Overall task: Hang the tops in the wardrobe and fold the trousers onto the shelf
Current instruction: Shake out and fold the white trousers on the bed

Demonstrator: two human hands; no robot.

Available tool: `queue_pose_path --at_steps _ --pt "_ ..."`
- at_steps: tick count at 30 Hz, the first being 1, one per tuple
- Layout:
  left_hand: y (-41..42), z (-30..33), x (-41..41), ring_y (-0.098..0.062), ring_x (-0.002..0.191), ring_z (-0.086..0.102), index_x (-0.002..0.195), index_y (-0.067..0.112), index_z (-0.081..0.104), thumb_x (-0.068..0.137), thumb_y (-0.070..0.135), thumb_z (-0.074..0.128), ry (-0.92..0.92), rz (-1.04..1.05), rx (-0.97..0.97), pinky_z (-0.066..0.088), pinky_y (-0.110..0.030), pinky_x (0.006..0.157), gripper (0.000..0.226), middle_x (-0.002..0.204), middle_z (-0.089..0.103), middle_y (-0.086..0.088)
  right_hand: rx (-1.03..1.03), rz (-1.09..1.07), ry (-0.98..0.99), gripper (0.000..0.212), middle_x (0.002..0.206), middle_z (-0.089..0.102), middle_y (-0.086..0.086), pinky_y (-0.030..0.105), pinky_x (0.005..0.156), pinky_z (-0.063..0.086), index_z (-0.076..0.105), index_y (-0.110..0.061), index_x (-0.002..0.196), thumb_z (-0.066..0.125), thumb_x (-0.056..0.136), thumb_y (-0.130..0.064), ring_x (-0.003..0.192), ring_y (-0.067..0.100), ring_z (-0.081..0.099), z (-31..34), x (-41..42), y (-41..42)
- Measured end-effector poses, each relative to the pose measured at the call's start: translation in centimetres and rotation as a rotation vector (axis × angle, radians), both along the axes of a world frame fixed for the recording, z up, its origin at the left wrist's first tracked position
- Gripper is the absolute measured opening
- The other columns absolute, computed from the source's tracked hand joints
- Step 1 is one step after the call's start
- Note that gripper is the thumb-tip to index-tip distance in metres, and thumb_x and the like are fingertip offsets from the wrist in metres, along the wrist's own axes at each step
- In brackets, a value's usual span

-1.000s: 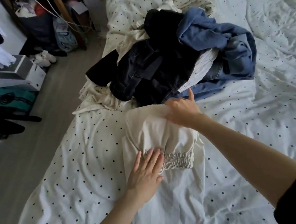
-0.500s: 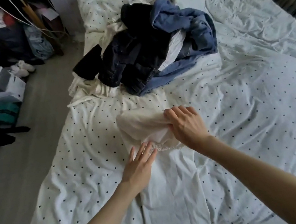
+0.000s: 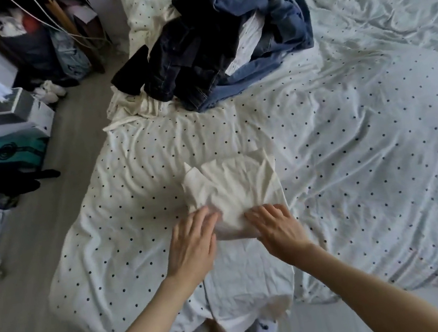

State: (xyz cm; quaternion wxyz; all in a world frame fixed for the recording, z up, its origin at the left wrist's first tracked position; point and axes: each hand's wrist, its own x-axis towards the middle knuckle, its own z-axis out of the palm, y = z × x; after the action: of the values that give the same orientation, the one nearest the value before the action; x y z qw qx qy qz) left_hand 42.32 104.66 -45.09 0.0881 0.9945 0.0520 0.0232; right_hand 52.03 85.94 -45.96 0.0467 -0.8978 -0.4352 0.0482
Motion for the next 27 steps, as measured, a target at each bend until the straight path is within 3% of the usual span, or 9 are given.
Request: queue_pose_path --at_steps 6,9,11,14,17,19,21,24,27 --pt "-3.5 -2.7 -2.9 -0.026 0.082 0.06 0.106 0.015 0.065 0.072 0.02 0.076 0.241 0.088 0.072 0.046 -0.039 0.066 0.036 0.096 0.063 -0.005 -0.211 0.059 0.05 0.052 0.124 0.063 0.007 0.053 0.099 0.042 0.069 -0.017 0.111 0.082 0.066 -0.039 0.12 0.023 0.056 -2.5 -1.7 -2.1" --pt "-3.2 -4.4 -1.9 -0.031 0.131 0.039 0.139 0.02 0.042 0.08 0.034 0.068 0.395 0.068 0.12 0.037 -0.046 0.097 0.065 0.141 0.041 -0.012 -0.316 0.03 0.102 0.065 0.154 0.027 0.007 0.054 0.114 0.009 0.04 -0.019 0.142 0.06 0.086 -0.046 0.144 0.022 0.021 -3.7 -0.2 -1.6" --pt "-2.6 -5.9 -0.6 -0.025 0.14 0.024 0.143 0.021 0.033 0.086 0.039 0.061 0.436 0.045 0.142 0.025 -0.042 0.108 0.066 0.15 0.027 -0.01 -0.335 -0.011 0.149 0.065 0.158 0.013 0.004 0.051 0.115 -0.002 0.024 -0.017 0.148 0.047 0.094 -0.046 0.146 0.02 0.007 -4.5 1.1 -0.8" --pt "-1.4 -5.9 1.8 -0.024 0.107 0.059 0.113 0.019 0.064 0.065 0.02 0.081 0.208 -0.057 0.145 0.046 -0.037 0.089 0.051 0.114 0.06 -0.006 -0.2 -0.024 0.013 0.064 0.154 0.027 0.012 0.05 0.116 0.005 0.037 -0.01 0.143 0.058 0.09 -0.04 0.144 0.027 0.019 -4.5 3.3 1.0" --pt "0.8 -5.9 5.6 -0.031 0.126 0.048 0.129 0.015 0.055 0.064 0.012 0.08 0.04 -0.052 0.143 0.039 -0.049 0.099 0.07 0.136 0.051 -0.012 -0.207 0.046 0.007 0.085 0.159 0.004 0.009 0.044 0.116 -0.01 0.009 -0.01 0.151 0.055 0.09 -0.047 0.147 0.026 0.0 -4.2 7.3 4.1" --pt "2.6 -6.0 8.6 -0.029 0.141 0.025 0.149 0.017 0.022 0.073 0.027 0.076 0.207 -0.055 0.119 0.015 -0.052 0.113 0.094 0.154 0.024 -0.013 -0.287 -0.008 0.076 0.099 0.158 0.013 0.006 0.043 0.117 -0.003 0.003 -0.012 0.151 0.06 0.083 -0.055 0.146 0.023 0.007 -4.4 9.9 6.1" --pt "3.9 -6.2 10.8 -0.025 0.141 0.022 0.151 0.018 -0.002 0.072 0.046 0.074 0.481 -0.058 0.148 0.009 -0.044 0.115 0.113 0.154 0.016 -0.011 -0.367 -0.039 0.128 0.1 0.147 0.032 0.006 0.043 0.115 0.011 0.017 -0.011 0.148 0.067 0.074 -0.057 0.137 0.024 0.027 -4.7 11.0 7.3" --pt "4.3 -7.5 12.8 -0.024 0.13 0.038 0.144 0.013 0.017 0.068 0.045 0.077 0.602 -0.031 0.103 0.023 -0.037 0.108 0.102 0.14 0.036 -0.009 -0.421 -0.035 0.118 0.074 0.132 0.048 0.006 0.038 0.105 0.026 0.039 -0.012 0.133 0.069 0.076 -0.049 0.124 0.025 0.043 -6.2 11.3 9.0" --pt "4.5 -8.6 13.9 -0.024 0.115 0.052 0.122 0.014 0.046 0.084 0.037 0.064 0.619 -0.003 0.028 0.03 -0.036 0.099 0.048 0.125 0.054 -0.007 -0.394 -0.044 0.183 0.032 0.119 0.061 0.002 0.031 0.094 0.033 0.057 -0.018 0.117 0.059 0.087 -0.029 0.114 0.022 0.055 -6.9 11.9 9.9"
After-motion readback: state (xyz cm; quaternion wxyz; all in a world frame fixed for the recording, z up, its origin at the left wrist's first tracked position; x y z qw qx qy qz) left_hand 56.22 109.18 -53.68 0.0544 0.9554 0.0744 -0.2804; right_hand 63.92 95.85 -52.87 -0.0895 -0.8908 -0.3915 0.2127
